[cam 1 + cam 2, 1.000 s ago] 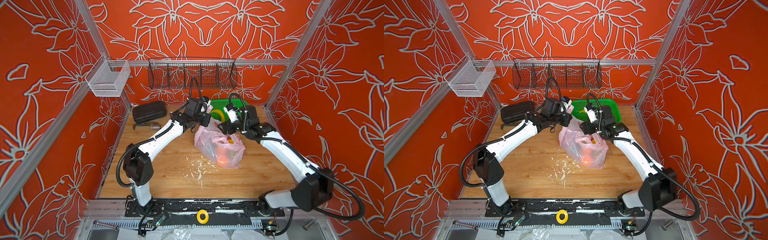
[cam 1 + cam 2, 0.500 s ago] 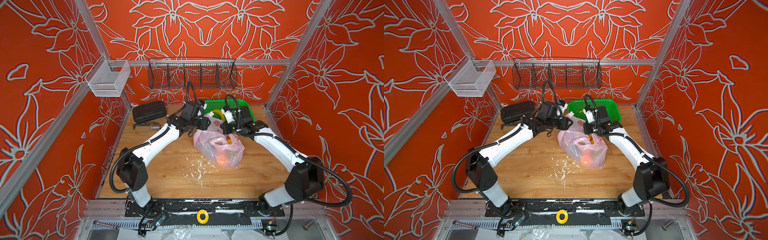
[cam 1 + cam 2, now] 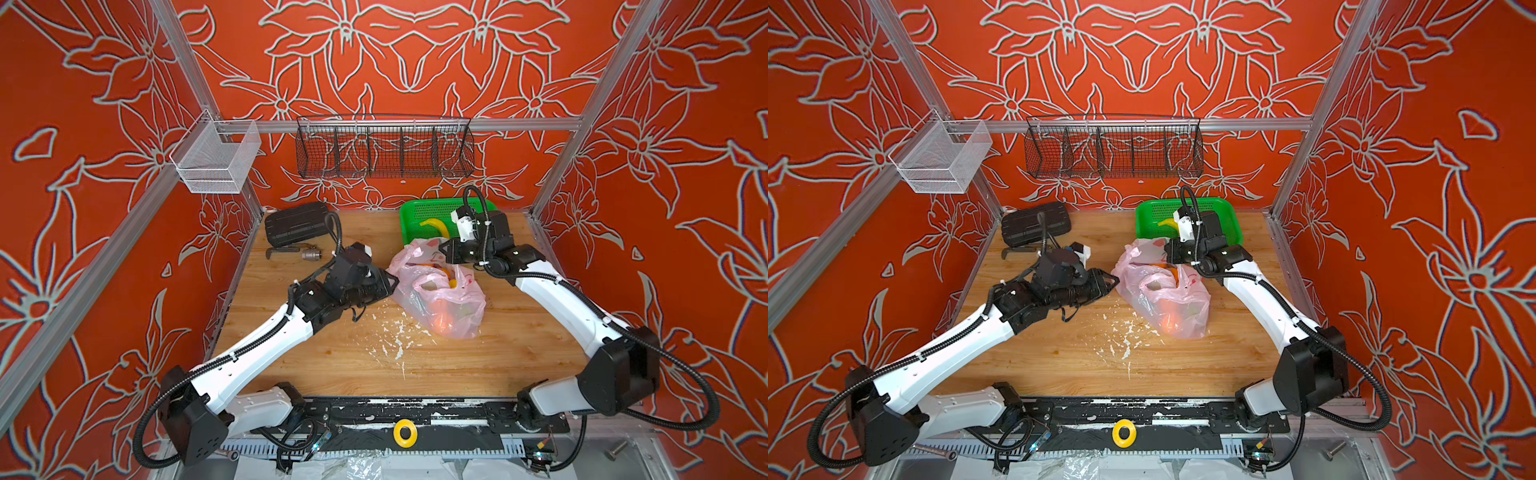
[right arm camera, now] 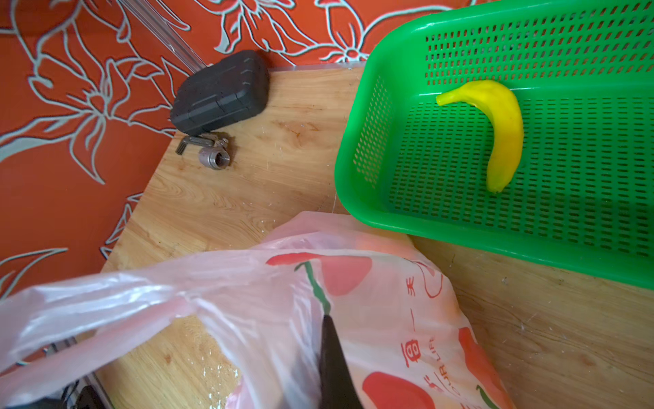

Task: Untie the knot of the plastic bag and take out the fruit
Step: Open the plastic bag at the center of the table.

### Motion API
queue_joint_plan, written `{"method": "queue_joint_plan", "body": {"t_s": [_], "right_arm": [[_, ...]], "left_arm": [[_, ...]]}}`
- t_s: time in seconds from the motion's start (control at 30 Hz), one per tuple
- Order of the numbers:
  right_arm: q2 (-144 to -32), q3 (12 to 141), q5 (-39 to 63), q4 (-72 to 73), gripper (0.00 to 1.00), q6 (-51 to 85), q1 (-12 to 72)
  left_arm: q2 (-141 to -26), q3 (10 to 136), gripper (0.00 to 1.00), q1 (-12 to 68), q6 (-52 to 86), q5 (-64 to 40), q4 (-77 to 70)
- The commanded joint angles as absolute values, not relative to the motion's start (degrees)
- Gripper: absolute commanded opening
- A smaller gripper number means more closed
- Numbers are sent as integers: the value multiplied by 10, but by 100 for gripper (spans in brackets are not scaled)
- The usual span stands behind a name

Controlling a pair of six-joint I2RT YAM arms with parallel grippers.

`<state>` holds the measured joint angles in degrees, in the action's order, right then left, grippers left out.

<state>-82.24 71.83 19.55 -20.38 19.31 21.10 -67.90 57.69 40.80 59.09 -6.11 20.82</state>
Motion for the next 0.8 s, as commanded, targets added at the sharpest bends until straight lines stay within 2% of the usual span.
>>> {"method": "queue_joint_plan", "body": {"t_s": [0.0,0.3,0.5,0.77], "right_arm": [[-812,724,222,-186,0,217,210],[-786,700,279,-176,0,212,211],[-763,682,296,-170,0,215,212],[-744,663,307,-158,0,223,215]], "left_arm": [[-701,542,53,442,736,-22,160],[-809,564,97,443,789,13,70],[-860,588,97,427,806,10,13],[-927,637,99,395,817,-26,13]]}}
